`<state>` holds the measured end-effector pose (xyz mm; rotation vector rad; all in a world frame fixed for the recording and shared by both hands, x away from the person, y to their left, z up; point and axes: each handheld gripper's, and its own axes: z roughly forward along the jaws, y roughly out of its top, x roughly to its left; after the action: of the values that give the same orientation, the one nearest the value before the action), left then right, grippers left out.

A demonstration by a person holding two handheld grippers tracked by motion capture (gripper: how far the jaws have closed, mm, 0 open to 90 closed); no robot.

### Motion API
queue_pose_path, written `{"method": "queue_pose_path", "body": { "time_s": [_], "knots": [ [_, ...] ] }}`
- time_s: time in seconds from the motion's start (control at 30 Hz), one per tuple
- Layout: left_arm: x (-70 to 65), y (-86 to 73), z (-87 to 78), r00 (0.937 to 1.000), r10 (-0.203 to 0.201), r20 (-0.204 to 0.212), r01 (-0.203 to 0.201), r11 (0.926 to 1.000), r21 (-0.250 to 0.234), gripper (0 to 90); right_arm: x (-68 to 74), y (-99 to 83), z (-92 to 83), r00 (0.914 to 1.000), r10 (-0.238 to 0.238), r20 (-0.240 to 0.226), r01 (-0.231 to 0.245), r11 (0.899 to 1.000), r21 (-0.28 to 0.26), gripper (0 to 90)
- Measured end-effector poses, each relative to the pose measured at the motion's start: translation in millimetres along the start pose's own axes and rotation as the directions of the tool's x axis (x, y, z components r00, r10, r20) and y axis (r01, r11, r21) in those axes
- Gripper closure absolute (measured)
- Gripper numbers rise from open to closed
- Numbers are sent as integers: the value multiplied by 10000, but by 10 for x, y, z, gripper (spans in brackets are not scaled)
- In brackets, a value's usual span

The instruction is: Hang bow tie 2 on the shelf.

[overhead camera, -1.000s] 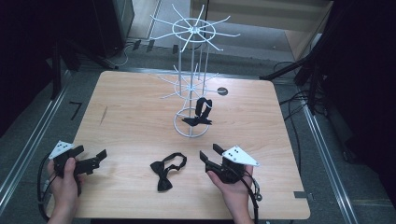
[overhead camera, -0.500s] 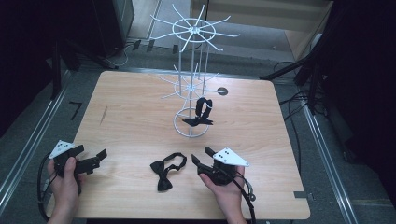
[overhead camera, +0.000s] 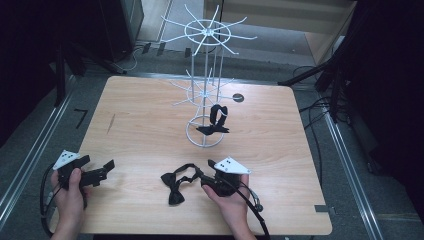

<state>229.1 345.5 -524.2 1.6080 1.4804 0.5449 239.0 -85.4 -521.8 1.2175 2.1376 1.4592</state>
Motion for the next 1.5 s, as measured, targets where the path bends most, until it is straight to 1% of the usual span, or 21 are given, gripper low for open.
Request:
{"method": "queue_pose_path", "body": {
  "time_s": [0.1,0.17,0.23,0.43,0.5,0.73,0.8,0.87,0.97,1.07,1.13,1.3,1.37,1.5],
  "knots": [
    [1,0,1,10000,-2,3,2,10000,4,0,-13,-20,66,10000,30,16,-31,9997,249,493],
    [0,0,1,10000,8,2,-8,10000,0,0,-13,-25,80,10000,54,12,-54,9994,333,500],
    [-1,-1,1,10000,12,19,-12,10000,-8,0,-25,-35,120,9999,85,126,-92,9983,567,500],
    [-1,0,2,10000,6,11,-6,10000,3,0,-44,-40,172,9996,168,233,-185,9972,725,506],
    [-1,0,2,10000,26,15,-26,10000,5,0,-45,-50,197,9996,62,274,-85,9962,865,509],
    [-3,0,1,10000,40,6,-40,10000,2,0,-51,-75,235,9993,-71,376,24,9925,1225,532],
    [-2,0,1,10000,39,7,-39,10000,5,0,-53,-82,244,9991,-166,401,111,9911,1326,553],
    [-1,0,2,10000,35,18,-35,10000,3,0,-57,-87,247,9989,-266,397,207,9895,1432,612],
    [-1,0,2,10000,39,22,-39,10000,4,0,-57,-91,250,9983,-303,507,221,9878,1544,688],
    [-1,0,1,10000,35,27,-35,10000,7,0,-65,-96,253,9973,-472,570,371,9852,1674,752],
    [-1,0,1,10000,29,26,-29,10000,7,0,-69,-102,254,9967,-537,613,420,9830,1788,776],
    [-1,-1,1,10000,33,25,-33,10000,-2,0,-74,-103,254,9954,-669,691,532,9814,1844,841],
    [-1,0,1,10000,34,20,-34,10000,4,0,-82,-98,253,9943,-809,698,664,9796,1895,878],
    [0,0,1,10000,2,21,-2,10000,9,0,-81,-93,241,9924,-958,767,794,9777,1944,897]
  ]
}}
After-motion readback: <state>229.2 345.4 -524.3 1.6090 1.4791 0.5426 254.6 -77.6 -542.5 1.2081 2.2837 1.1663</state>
